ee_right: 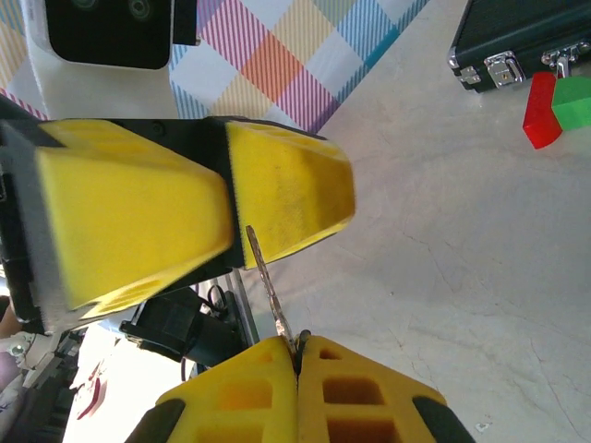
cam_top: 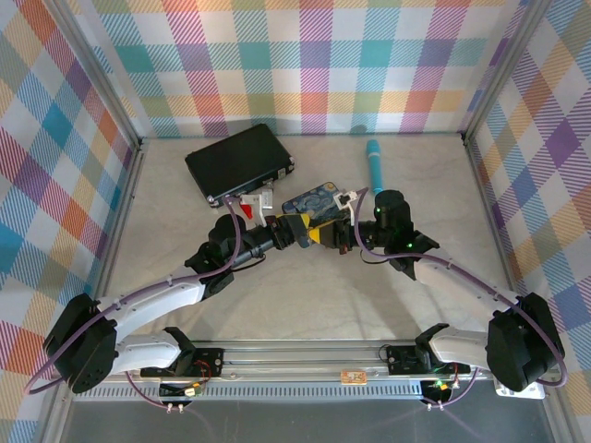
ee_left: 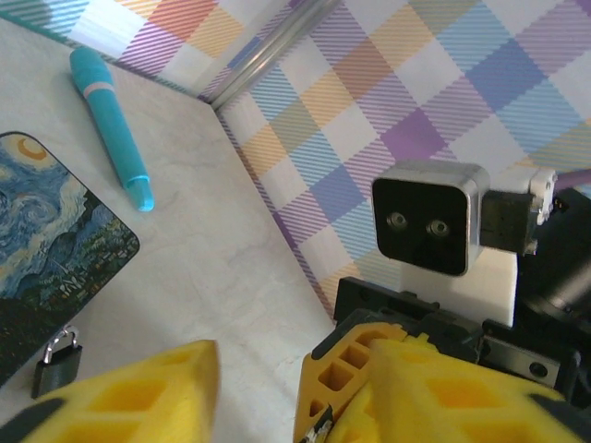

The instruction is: Unlock the padlock with the key

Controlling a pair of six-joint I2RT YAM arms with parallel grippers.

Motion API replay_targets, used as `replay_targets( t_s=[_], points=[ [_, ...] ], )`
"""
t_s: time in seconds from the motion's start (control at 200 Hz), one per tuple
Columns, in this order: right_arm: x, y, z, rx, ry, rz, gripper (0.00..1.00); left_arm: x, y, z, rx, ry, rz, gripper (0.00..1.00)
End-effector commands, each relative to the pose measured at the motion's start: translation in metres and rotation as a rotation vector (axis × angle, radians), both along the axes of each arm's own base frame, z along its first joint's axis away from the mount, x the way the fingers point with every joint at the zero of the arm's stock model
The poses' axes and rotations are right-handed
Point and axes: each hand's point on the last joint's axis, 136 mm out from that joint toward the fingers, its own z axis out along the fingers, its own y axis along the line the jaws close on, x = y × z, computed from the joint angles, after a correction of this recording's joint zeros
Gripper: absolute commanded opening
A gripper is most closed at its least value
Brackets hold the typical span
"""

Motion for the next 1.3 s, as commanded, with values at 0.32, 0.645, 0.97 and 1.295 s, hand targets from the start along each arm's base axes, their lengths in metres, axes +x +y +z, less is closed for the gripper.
replay_targets(
  t_s=[0.32, 0.645, 0.97, 1.295],
  points=[
    [0.003, 0.0, 0.011, 0.034, -0.029, 0.013, 0.0, -0.002, -0.006, 0.018, -0.034, -0.045, -0.042, 0.0],
    [0.009, -0.011, 0.021, 0.114, -0.038, -0.048, 0.34, -0.001, -0.002, 0.017, -0.049, -0.047, -0.015, 0.0],
    [0.009, 0.0, 0.024, 0.203, -0.007, 0.033, 0.37, -0.001, -0.002, 0.02, -0.065, -0.049, -0.017, 0.0],
    [0.002, 0.001, 0.013, 0.205, 0.027, 0.053, 0.38, 0.001, -0.002, 0.02, -0.067, -0.046, -0.006, 0.0]
  ],
)
